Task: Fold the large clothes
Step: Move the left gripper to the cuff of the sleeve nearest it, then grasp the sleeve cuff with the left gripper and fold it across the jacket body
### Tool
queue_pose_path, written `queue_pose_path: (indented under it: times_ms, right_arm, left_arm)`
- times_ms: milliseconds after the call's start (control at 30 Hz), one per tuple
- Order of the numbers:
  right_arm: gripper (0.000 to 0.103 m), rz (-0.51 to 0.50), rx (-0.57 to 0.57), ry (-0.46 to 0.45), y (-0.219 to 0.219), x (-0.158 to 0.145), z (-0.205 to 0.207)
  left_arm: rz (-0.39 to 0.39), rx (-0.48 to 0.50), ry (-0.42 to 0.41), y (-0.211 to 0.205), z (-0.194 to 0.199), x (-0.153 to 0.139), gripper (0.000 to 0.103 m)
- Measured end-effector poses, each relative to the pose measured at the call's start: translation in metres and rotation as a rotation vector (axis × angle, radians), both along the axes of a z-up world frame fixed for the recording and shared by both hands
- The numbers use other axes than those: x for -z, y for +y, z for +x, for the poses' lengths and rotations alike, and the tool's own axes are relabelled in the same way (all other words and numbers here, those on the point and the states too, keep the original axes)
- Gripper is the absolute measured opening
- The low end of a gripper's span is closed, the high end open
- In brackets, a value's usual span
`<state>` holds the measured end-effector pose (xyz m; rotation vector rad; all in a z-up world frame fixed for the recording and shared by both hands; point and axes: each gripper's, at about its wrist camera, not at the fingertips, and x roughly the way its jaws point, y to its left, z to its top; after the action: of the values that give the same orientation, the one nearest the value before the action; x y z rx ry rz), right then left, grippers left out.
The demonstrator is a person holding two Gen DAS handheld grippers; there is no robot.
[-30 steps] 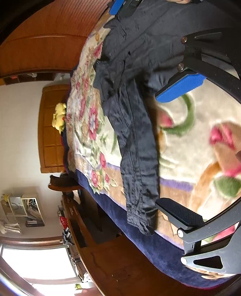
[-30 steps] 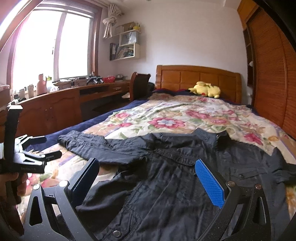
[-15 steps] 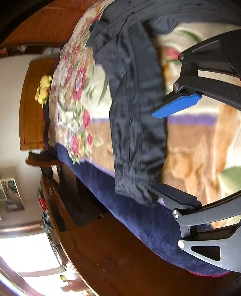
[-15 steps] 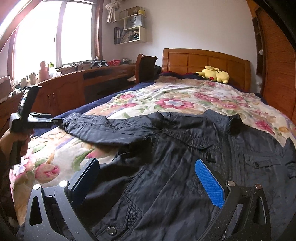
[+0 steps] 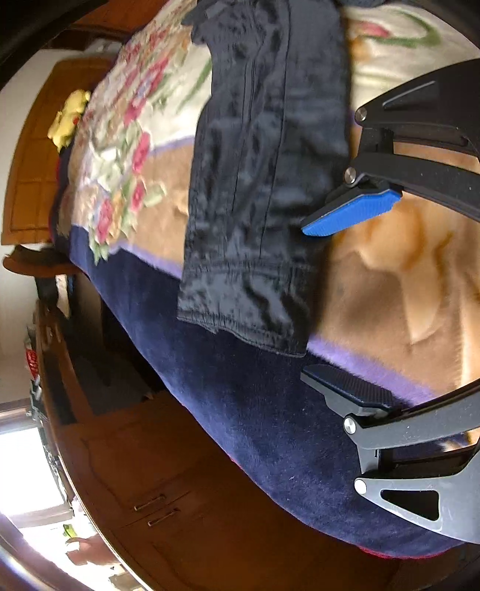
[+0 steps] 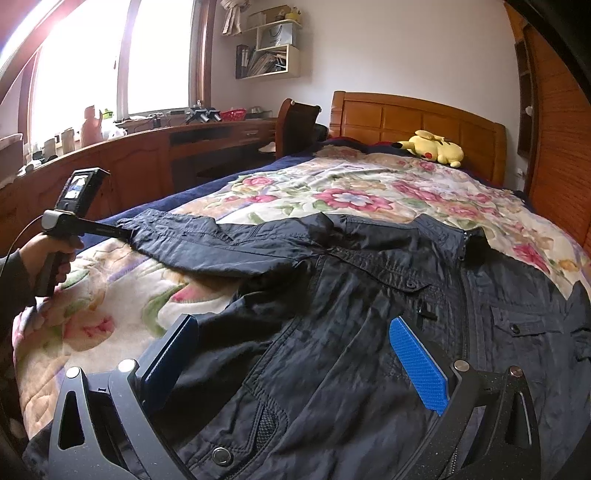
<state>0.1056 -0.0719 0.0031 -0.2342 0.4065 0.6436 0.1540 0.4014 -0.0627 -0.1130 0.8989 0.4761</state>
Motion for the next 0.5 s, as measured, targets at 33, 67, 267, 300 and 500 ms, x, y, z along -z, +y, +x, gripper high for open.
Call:
queue_pose_path:
  times_ms: [33, 67, 267, 300, 500]
  right_arm:
    - [0.103, -0.001, -0.001, 0.0, -0.001, 0.0, 0.001]
    - [0.103, -0.003, -0.003, 0.001, -0.001, 0.0, 0.001]
    - [0.103, -0.002, -0.01, 0.004, -0.002, -0.001, 0.001]
    - [0.103, 0.0, -0.011, 0.005, -0.003, -0.001, 0.001]
    - [0.103, 0.011, -0.02, 0.014, -0.005, -0.003, 0.003]
  left_arm:
    - [-0.002, 0.002, 0.007, 0.001, 0.002, 0.001, 0.073]
    - [-0.006, 0.005, 0.011, 0.003, 0.005, 0.002, 0.073]
    - [-0.041, 0.011, 0.023, 0.007, 0.016, 0.005, 0.049]
    - [-0.055, 0.023, 0.017, 0.006, 0.016, 0.003, 0.029]
    - [0.063, 0.102, -0.034, -0.041, 0.016, -0.041, 0.015]
